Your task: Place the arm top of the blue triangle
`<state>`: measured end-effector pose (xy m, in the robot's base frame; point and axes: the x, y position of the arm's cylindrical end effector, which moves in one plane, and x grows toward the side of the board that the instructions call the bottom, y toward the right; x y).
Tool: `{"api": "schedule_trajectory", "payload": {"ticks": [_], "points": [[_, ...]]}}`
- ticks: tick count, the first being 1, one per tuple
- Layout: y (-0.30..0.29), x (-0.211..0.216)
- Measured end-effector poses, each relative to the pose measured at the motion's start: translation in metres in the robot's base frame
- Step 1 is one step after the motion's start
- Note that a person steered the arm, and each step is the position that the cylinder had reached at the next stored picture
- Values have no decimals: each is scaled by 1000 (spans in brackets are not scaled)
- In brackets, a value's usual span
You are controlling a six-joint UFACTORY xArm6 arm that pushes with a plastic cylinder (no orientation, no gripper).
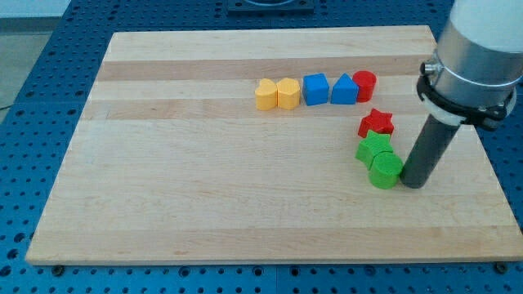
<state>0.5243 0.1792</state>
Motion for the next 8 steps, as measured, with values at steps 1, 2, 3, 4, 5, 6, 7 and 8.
{"api": "schedule_trajectory", "payload": {"ticks": [1,2,3,4,5,6,7,8], "points": [[-1,4],[32,11],[86,-25],[117,-105],[122,-187],[111,-245],[80,-258],[56,-248]]}}
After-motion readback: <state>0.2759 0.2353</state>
